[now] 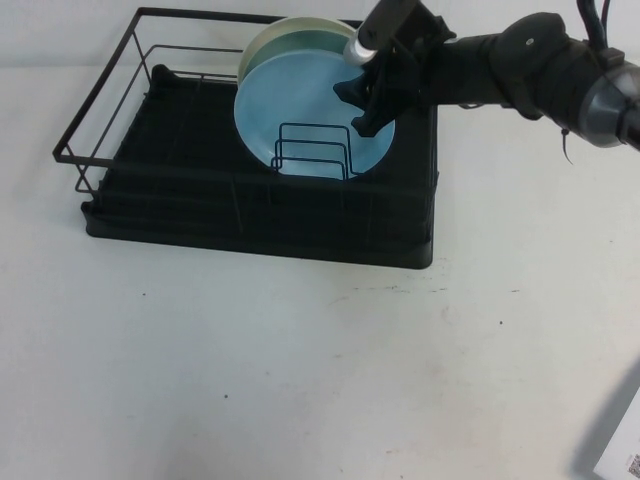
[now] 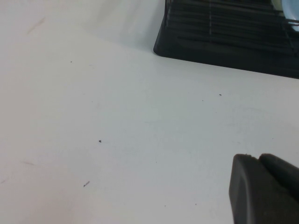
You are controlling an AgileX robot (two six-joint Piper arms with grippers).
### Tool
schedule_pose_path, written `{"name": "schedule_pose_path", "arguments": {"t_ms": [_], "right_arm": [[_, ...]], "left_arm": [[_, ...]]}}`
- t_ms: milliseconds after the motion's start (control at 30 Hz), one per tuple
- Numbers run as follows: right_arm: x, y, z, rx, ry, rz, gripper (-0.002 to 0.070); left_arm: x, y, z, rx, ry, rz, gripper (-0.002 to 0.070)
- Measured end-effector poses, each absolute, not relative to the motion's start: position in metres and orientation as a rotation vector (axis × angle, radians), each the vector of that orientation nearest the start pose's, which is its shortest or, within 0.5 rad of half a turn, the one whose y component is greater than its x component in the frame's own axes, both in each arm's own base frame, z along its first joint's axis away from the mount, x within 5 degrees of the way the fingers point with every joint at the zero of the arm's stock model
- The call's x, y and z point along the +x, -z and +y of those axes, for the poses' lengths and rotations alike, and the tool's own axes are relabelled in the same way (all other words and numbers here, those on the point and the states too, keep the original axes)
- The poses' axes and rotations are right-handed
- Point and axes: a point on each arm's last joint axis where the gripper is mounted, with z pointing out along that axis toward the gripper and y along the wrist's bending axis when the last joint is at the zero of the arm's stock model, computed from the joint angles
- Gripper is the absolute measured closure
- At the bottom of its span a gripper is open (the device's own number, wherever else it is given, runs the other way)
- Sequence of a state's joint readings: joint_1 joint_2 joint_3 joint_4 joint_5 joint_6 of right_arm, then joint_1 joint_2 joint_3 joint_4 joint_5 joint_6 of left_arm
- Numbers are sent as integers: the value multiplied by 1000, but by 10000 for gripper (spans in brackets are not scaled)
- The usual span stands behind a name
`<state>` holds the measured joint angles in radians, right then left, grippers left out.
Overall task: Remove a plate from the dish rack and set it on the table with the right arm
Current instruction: Grasp the plate from the shelf, then place the plate from the table
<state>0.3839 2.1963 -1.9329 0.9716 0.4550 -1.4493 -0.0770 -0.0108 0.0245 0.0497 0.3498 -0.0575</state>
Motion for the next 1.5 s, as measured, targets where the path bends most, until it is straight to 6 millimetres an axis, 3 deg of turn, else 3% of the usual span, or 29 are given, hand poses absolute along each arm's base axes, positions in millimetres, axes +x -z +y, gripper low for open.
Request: {"name": "schedule_pose_path", "arguments": {"t_ms": [167, 433, 700, 1033, 1500], "right_arm": [[474, -271, 226, -1074, -274, 1674, 409], [477, -272, 225, -1056, -237, 1662, 613], [475, -279, 224, -1049, -246, 1658, 612], [445, -347, 213, -1000, -296, 1613, 614], [373, -422, 189, -1020, -416, 1801, 614]], "left_arm": [[53, -174, -3, 49, 46, 1846, 679], [53, -174, -3, 49, 46, 1846, 679], [53, -174, -3, 49, 46, 1846, 679], [53, -174, -3, 49, 46, 1846, 679], [53, -174, -3, 49, 46, 1846, 679]]}}
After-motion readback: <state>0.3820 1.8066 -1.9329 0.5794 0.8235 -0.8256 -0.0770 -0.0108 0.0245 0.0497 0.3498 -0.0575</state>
